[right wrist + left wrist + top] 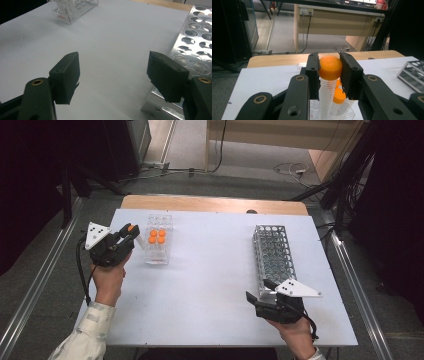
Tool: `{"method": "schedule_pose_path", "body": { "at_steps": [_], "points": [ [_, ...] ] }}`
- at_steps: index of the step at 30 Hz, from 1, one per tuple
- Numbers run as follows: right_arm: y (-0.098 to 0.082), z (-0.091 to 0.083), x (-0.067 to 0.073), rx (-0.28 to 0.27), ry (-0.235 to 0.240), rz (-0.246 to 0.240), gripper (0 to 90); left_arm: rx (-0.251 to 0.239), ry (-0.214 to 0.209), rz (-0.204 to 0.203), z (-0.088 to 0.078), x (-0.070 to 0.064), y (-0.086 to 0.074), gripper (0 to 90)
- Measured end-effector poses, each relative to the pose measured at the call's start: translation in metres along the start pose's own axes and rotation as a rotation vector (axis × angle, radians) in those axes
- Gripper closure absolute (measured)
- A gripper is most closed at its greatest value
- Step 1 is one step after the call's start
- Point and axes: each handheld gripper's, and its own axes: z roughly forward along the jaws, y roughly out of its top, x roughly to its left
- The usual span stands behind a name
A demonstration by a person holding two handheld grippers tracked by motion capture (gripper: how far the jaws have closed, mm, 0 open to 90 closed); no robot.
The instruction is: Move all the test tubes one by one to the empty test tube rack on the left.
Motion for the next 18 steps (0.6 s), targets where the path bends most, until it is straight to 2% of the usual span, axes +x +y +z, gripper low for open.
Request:
{"method": "schedule_pose_path", "body": {
  "at_steps": [18],
  "points": [
    [0.0, -0.002, 0.0, -0.005, -0.002, 0.005, 24.9, 0.019, 0.024, 0.032, 0.015, -0.001, -0.002, 70.1]
  ]
}}
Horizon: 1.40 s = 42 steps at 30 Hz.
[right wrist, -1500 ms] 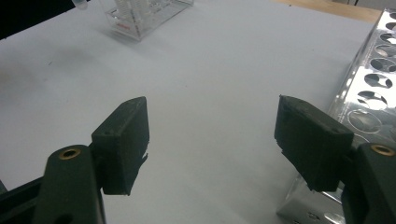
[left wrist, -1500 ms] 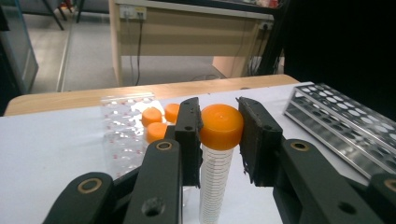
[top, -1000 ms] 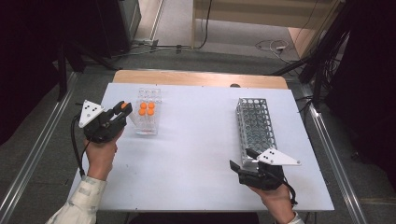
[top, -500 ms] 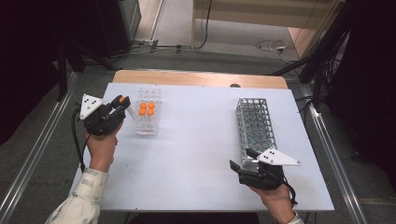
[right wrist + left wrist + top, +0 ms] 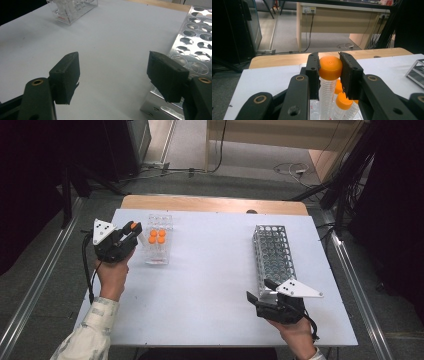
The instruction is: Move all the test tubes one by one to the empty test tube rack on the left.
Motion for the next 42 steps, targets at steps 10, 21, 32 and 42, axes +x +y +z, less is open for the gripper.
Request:
{"method": "schedule_pose_path", "body": {
  "at_steps": [10, 21, 32, 42],
  "points": [
    [0.0, 0.0, 0.0, -0.002, -0.001, 0.0, 25.0, 0.019, 0.011, 0.021, 0.004, -0.002, -0.004, 70.1],
    [0.0, 0.0, 0.0, 0.002, -0.001, 0.001, 25.0, 0.056, 0.016, 0.034, 0.011, -0.003, -0.013, 70.0],
    [-0.001, 0.001, 0.0, 0.001, 0.002, -0.001, 25.0, 0.073, 0.017, 0.04, 0.013, -0.005, -0.015, 70.0],
    [-0.001, 0.001, 0.001, 0.003, 0.002, 0.001, 25.0, 0.094, 0.019, 0.03, 0.017, -0.003, -0.024, 70.0]
  ]
}}
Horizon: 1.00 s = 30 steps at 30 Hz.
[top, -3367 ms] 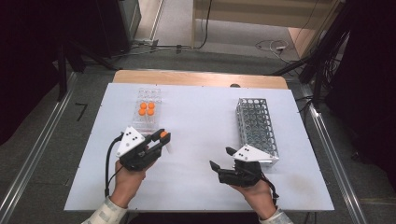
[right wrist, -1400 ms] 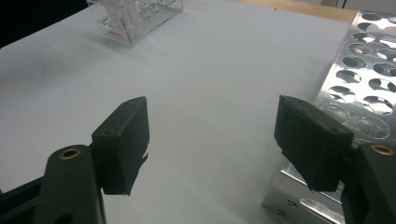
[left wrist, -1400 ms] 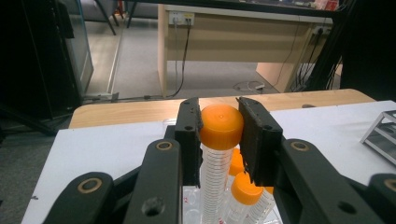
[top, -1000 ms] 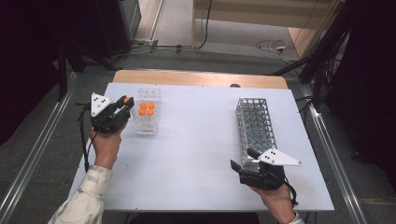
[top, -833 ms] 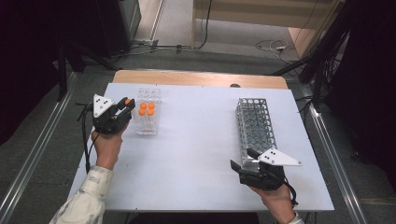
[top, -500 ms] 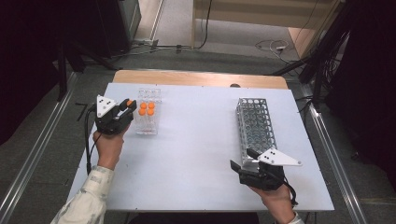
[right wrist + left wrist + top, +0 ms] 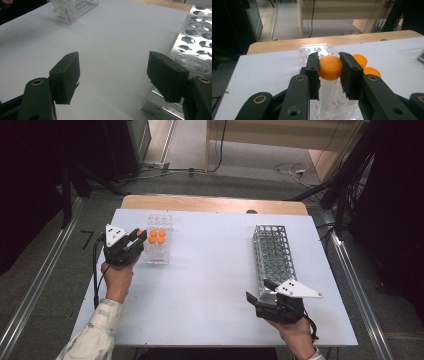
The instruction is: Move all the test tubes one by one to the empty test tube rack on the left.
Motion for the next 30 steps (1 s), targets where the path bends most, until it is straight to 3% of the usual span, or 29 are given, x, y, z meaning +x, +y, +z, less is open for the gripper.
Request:
{"method": "schedule_pose_path", "body": {
  "at_steps": [17, 30],
  "points": [
    [0.0001, 0.0, 0.0003, -0.001, -0.001, -0.002, 25.0, 0.008, 0.007, 0.017, 0.0034, -0.0023, -0.0035, 69.8],
    [0.0, -0.0001, 0.0003, -0.002, -0.001, -0.001, 25.1, -0.005, 0.004, 0.0, 0.0004, -0.0016, -0.0019, 63.2]
  ]
}}
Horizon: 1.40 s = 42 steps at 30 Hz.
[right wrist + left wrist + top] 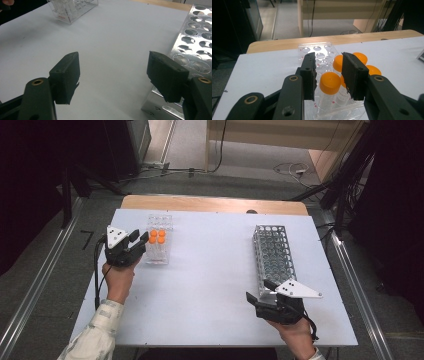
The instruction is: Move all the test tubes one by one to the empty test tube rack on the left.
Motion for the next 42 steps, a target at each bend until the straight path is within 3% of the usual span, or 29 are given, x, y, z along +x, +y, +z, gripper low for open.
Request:
{"method": "schedule_pose_path", "body": {
  "at_steps": [15, 20, 28, 35, 42],
  "points": [
    [0.0, -0.001, -0.003, -0.003, -0.011, 0.005, 25.0, 0.002, -0.035, -0.045, -0.015, -0.006, 0.003, 40.4],
    [-0.001, -0.004, -0.011, -0.014, -0.033, 0.017, 25.1, 0.005, -0.041, -0.062, -0.026, -0.011, -0.005, 33.2],
    [-0.005, -0.013, -0.025, -0.031, -0.072, 0.041, 25.0, 0.019, -0.051, -0.052, -0.044, -0.018, -0.022, 28.6],
    [-0.007, -0.018, -0.035, -0.043, -0.098, 0.056, 25.0, 0.014, -0.065, -0.04, -0.055, -0.023, -0.027, 27.9],
    [-0.009, -0.019, -0.041, -0.05, -0.12, 0.058, 25.0, 0.016, -0.108, -0.031, -0.066, -0.033, -0.03, 25.7]
  ]
}}
